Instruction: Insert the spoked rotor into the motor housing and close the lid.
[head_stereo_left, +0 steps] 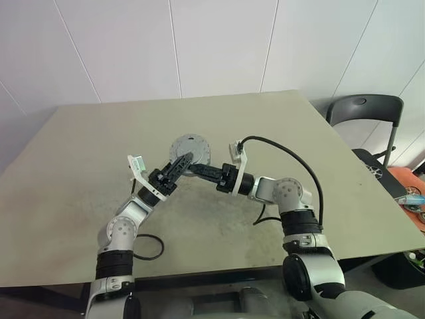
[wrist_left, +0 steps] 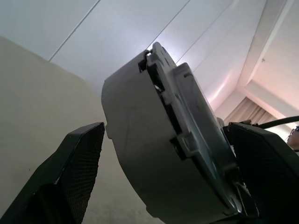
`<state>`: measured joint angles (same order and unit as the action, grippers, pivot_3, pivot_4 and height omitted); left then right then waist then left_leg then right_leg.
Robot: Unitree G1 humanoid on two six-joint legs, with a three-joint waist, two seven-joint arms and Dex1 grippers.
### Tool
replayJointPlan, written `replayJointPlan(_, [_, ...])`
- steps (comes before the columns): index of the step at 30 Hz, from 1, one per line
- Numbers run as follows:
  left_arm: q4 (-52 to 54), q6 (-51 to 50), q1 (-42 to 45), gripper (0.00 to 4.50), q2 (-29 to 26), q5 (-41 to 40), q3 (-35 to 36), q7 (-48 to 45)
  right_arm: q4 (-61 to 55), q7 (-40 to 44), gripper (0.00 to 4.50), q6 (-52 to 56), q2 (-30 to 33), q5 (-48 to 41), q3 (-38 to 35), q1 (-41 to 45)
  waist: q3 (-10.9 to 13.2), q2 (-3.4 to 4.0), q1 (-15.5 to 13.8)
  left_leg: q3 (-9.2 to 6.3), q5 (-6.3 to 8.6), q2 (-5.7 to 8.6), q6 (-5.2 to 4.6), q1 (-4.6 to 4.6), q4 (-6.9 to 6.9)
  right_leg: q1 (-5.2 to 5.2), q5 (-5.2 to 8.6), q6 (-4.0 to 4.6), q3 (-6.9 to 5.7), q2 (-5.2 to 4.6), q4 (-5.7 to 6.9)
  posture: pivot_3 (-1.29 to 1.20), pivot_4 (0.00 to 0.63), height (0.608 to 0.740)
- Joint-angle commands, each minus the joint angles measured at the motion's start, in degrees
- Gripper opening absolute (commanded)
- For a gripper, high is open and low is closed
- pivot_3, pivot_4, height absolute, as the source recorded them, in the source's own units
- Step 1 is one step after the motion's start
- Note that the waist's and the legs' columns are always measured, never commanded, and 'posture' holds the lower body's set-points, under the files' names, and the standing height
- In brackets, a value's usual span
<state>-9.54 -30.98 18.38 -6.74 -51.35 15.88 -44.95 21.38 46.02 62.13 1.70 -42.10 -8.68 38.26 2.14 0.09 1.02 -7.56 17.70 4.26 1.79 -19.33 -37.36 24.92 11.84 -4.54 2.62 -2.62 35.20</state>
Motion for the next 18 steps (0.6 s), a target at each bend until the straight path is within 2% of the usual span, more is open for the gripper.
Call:
replayJointPlan(1, [-0.3, -0.3, 1.6, 4.47, 0.2, -2.7, 2.5, 0.3, -4.5, 2.5, 1.84, -0.2, -0.3, -3.3, 0.2, 1.1, 0.0, 0.0, 0.0, 0.01, 0.0, 0.0, 0.0, 0.0, 0.0, 0.0, 0.0, 0.0, 0.0, 0.0, 0.0, 0.0, 0.0, 0.74])
replayJointPlan(9, [0.0, -2.7, 0.8, 4.47, -0.1, -4.1, 1.9, -1.3, -5.4, 3.4, 1.84, 0.0, 0.0, -3.5, 1.6, 0.9, 0.0, 0.0, 0.0, 0.01, 0.0, 0.01, 0.0, -0.01, -0.03, -0.01, 0.0, 0.0, 0.0, 0.0, -0.01, 0.0, 0.0, 0.74])
replayJointPlan(12, [0.8, -4.5, 0.2, 3.89, -0.1, -5.1, 1.5, -2.1, -5.6, 3.6, 1.84, 0.1, 0.0, -3.5, 1.9, 0.8, 0.0, 0.0, 0.0, 0.01, 0.0, 0.01, 0.0, 0.0, -0.02, -0.01, 0.0, 0.0, 0.0, 0.0, 0.0, 0.0, 0.0, 0.74])
replayJointPlan(15, [1.2, -4.9, 0.1, 2.94, 0.3, -6.0, 1.9, -2.2, -5.5, 3.7, 1.84, 0.0, 0.1, -3.4, 1.9, 0.8, 0.0, 0.0, 0.0, 0.01, 0.0, 0.01, 0.0, 0.0, -0.03, -0.02, 0.0, 0.0, 0.0, 0.01, 0.0, 0.0, 0.0, 0.74])
replayJointPlan(17, [1.6, -5.4, 0.1, 2.65, 0.4, -6.9, 2.2, -2.2, -5.5, 3.8, 1.84, -0.1, 0.2, -3.5, 2.1, 0.8, 0.0, -0.01, 0.0, 0.0, 0.0, 0.0, 0.0, 0.0, -0.04, -0.02, 0.0, 0.0, 0.0, 0.0, 0.01, 0.0, 0.0, 0.74])
replayJointPlan(18, [1.7, -5.6, 0.0, 2.64, 0.4, -7.2, 2.3, -2.2, -5.4, 3.8, 1.84, -0.2, 0.2, -3.5, 2.2, 0.9, 0.0, -0.01, 0.0, 0.0, 0.0, 0.0, 0.0, 0.0, -0.05, -0.03, 0.0, 0.0, 0.0, 0.01, 0.01, 0.0, 0.0, 0.74])
